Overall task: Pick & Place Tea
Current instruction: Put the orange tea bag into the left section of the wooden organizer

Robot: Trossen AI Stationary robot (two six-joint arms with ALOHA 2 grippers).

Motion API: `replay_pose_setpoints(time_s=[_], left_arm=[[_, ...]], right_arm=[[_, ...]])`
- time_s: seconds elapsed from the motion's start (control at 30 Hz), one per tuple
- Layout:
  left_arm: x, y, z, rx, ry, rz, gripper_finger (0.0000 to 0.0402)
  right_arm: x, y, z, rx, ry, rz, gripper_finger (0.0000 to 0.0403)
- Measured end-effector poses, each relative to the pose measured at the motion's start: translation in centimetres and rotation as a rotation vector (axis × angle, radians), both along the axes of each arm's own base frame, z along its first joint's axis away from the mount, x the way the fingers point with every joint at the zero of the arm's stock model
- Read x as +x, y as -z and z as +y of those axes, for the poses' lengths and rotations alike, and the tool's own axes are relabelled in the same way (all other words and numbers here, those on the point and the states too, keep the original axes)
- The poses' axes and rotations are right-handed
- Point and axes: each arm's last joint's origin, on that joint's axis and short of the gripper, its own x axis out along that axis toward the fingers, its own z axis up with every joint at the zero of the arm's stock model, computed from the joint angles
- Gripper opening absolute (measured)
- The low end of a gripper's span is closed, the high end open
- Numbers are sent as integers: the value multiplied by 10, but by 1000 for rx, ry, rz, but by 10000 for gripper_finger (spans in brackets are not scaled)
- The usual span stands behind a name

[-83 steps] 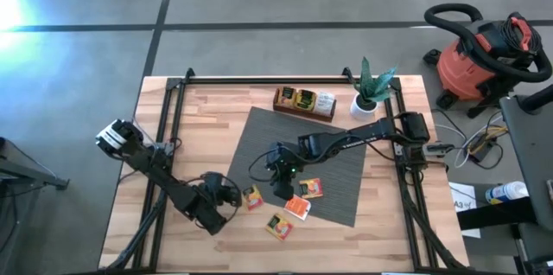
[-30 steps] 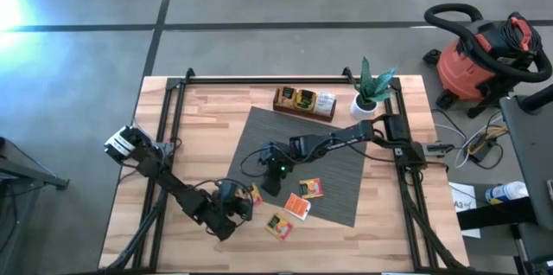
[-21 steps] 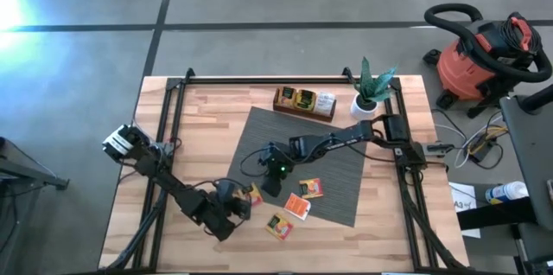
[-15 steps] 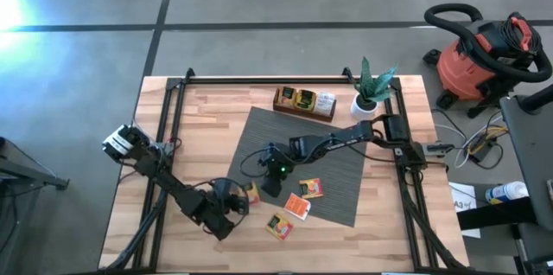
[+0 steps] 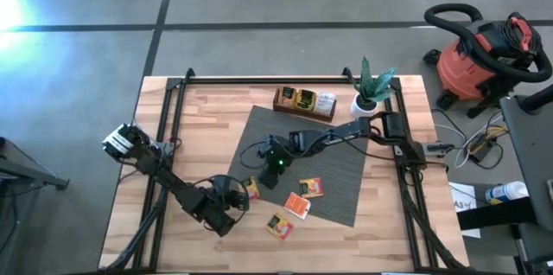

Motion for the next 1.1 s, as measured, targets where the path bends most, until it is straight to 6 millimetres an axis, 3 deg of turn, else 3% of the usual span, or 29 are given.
replay_pose_setpoints(time_s=[0.13, 0.3, 1.1], left_arm=[[1, 0, 0, 6, 14, -10, 0], [3, -1, 0, 11, 30, -17, 0], [17, 0, 14, 71, 37, -31, 0]], right_arm=[[7, 11, -12, 104, 52, -9, 171], [8, 19, -14, 146, 40, 1, 170], [17, 19, -10, 116, -18, -37, 156]])
